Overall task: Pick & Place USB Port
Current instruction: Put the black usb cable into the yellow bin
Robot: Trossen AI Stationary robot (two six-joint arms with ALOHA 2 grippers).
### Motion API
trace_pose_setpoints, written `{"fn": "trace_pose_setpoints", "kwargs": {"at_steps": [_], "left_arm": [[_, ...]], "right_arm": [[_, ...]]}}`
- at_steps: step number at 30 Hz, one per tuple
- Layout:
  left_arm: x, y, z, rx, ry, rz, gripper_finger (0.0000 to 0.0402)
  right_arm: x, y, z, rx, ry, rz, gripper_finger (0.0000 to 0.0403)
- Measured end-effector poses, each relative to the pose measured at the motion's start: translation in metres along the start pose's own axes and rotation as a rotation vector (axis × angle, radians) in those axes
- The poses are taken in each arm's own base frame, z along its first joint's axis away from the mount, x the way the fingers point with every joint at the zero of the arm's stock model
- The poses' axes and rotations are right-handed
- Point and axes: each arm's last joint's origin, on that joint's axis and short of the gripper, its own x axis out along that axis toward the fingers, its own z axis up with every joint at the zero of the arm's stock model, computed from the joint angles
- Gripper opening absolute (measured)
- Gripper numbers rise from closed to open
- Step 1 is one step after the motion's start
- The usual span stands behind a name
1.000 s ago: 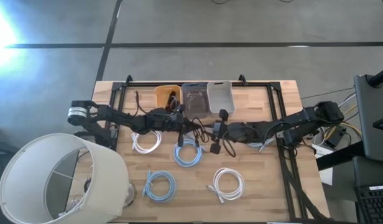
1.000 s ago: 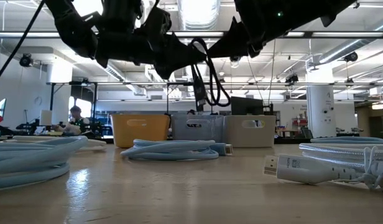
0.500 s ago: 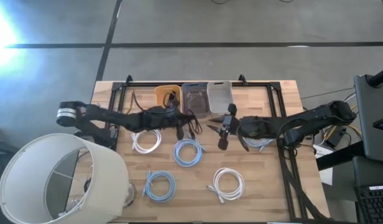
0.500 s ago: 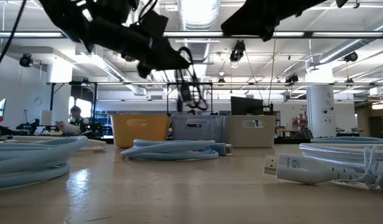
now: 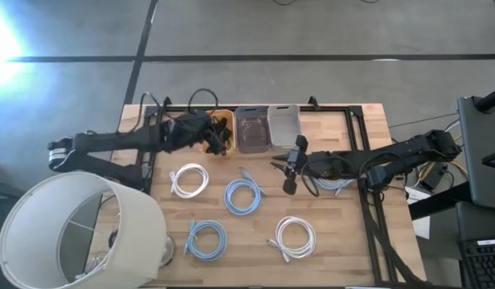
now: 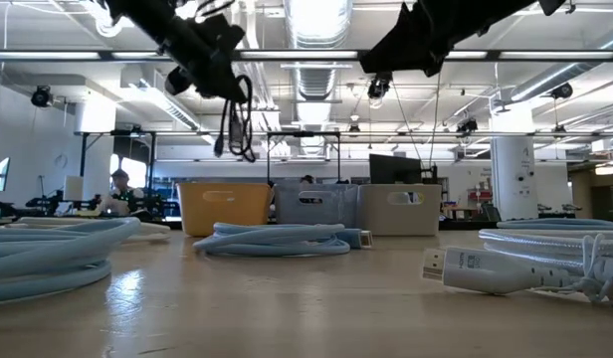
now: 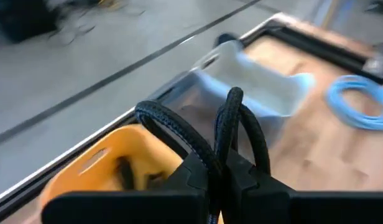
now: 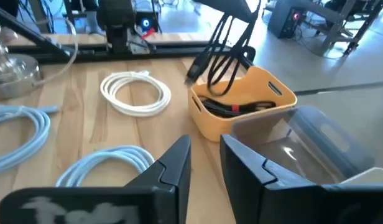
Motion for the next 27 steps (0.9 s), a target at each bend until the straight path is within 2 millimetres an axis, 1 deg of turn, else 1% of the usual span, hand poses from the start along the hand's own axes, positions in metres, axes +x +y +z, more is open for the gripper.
{"fn": "trace_pose_setpoints", "kwargs": {"at_steps": [5,11,20,27], "left_arm": [[0.018,0.021,0.0,-0.044,0.057,0.094,0.0014],[0.048,0.04,-0.01,-0.093,0.155,0.158,0.0017],[0.08,0.05,-0.028,-0.153,0.31,0.059,0.0016],[0.098,0.059,-0.04,-0.166,0.378,0.09,0.003]], "right_arm": [[0.003,0.001,-0.004,-0.009,0.026,-0.003,0.0074],[0.004,0.001,-0.004,-0.011,0.025,-0.001,0.0074],[0.004,0.001,-0.004,-0.01,0.026,0.001,0.0082],[0.004,0.001,-0.004,-0.009,0.026,0.001,0.007]]}}
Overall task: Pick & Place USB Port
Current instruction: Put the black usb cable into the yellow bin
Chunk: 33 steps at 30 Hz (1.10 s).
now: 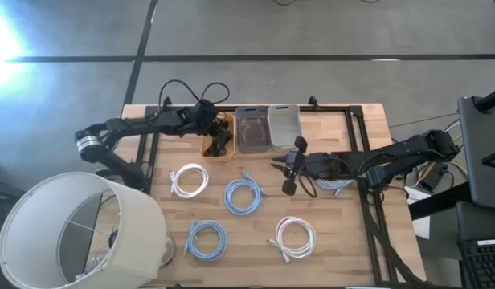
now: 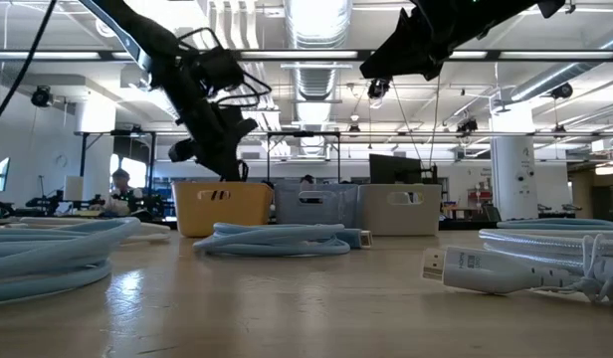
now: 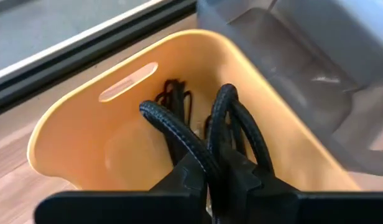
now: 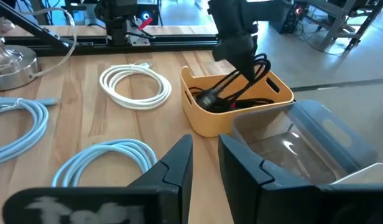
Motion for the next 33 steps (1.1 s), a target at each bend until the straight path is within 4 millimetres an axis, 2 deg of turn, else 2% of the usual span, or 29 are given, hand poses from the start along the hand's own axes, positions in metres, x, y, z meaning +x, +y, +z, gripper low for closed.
{"fn": "trace_pose_setpoints", "kwargs": {"at_steps": [9,17,26,33], "left_arm": [[0.025,0.01,-0.006,-0.015,0.073,0.052,0.006],[0.038,0.012,-0.012,0.012,0.118,0.073,0.0109],[0.027,0.012,-0.007,0.056,0.086,0.058,0.0166],[0.006,0.013,-0.007,0.062,0.101,0.061,0.0179]], "right_arm": [[0.0,0.0,0.0,0.0,0.0,0.0,0.0075],[0.0,0.0,0.0,-0.001,0.001,0.0,0.0076],[0.0,0.0,0.0,-0.003,0.001,0.0,0.0068],[0.0,0.0,0.0,-0.002,0.001,-0.001,0.0068]]}}
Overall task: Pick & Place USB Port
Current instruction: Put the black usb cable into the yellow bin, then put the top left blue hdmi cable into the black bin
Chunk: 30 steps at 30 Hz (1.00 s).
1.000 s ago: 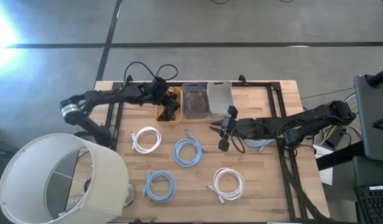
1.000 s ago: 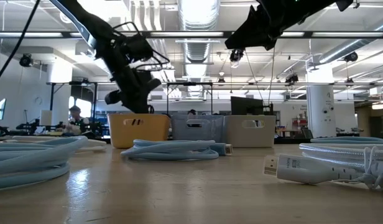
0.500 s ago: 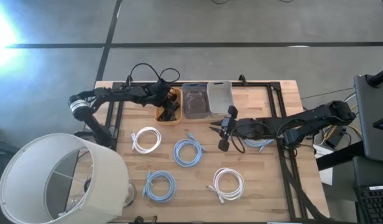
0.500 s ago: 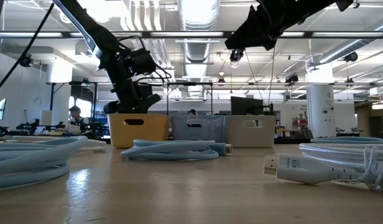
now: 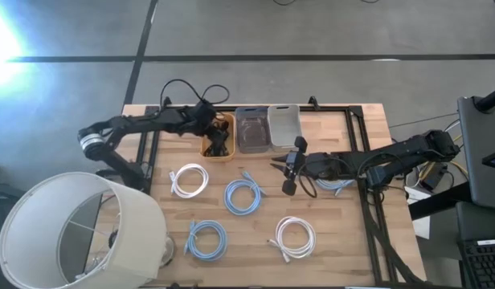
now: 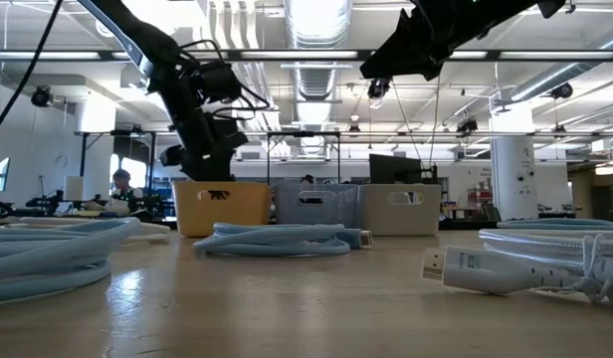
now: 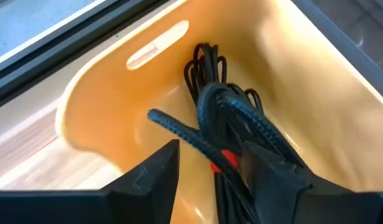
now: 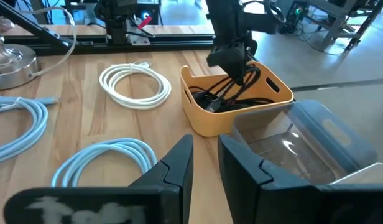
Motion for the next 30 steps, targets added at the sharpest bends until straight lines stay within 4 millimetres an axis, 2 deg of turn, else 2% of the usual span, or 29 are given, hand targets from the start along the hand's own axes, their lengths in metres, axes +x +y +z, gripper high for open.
{"fn": "trace_pose_setpoints", "kwargs": {"at_steps": [6,13,20,26,30], "left_arm": [[-0.016,-0.001,-0.002,0.008,0.001,-0.019,0.0179],[-0.021,-0.005,-0.002,0.022,0.012,-0.114,0.0178],[-0.03,-0.008,-0.004,0.04,0.002,-0.131,0.0178],[-0.055,-0.007,-0.002,0.06,-0.074,-0.158,0.0177],[-0.077,-0.012,-0.003,0.093,-0.144,-0.199,0.0177]], "right_arm": [[0.0,0.0,0.0,0.001,0.0,0.0,0.0068],[0.0,0.0,0.0,0.002,0.0,0.0,0.0068],[0.0,0.0,0.0,0.04,0.0,-0.001,0.0068],[0.0,0.0,-0.004,0.032,0.038,0.008,0.0073],[0.0,0.002,-0.007,0.05,0.075,0.089,0.009]]}}
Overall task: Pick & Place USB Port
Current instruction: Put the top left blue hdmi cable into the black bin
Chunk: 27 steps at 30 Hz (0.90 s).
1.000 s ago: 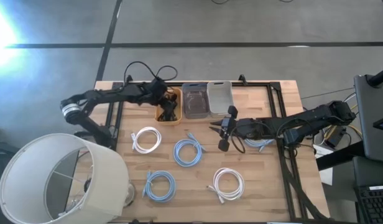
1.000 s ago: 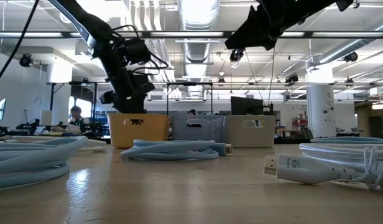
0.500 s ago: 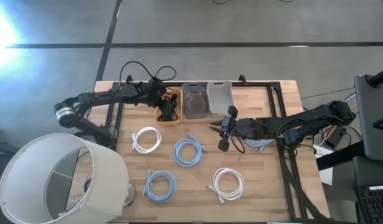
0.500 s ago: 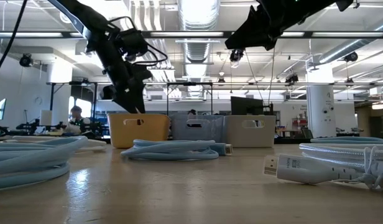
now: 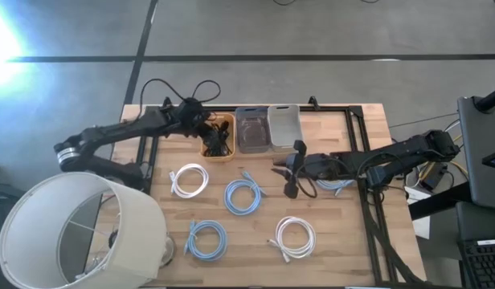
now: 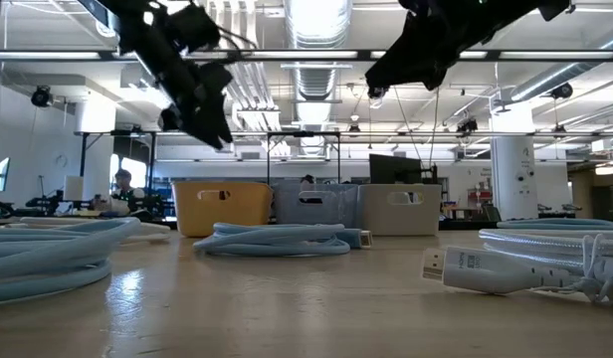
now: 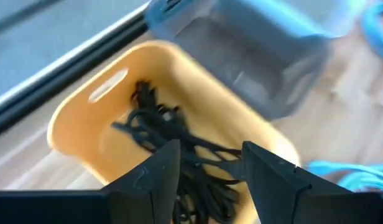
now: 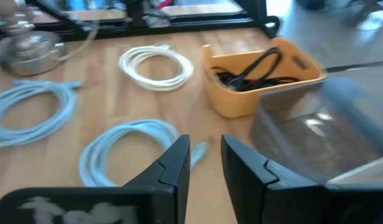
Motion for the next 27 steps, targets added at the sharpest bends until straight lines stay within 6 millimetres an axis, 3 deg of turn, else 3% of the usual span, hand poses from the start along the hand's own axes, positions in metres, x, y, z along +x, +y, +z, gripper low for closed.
{"fn": "trace_pose_setpoints", "kwargs": {"at_steps": [7,14,21,27], "left_arm": [[-0.024,-0.038,-0.011,0.227,-0.06,-0.135,0.0177],[-0.022,-0.073,-0.038,0.458,-0.063,-0.209,0.0177],[-0.019,-0.084,-0.057,0.525,-0.077,-0.206,0.0177],[-0.016,-0.083,-0.062,0.51,-0.063,-0.204,0.0177]], "right_arm": [[0.01,0.004,-0.007,0.03,0.046,0.039,0.0124],[0.049,0.013,-0.031,0.117,0.121,0.02,0.0145],[0.089,0.021,-0.051,0.227,0.22,-0.024,0.0148],[0.116,0.03,-0.051,0.228,0.244,-0.035,0.0148]]}}
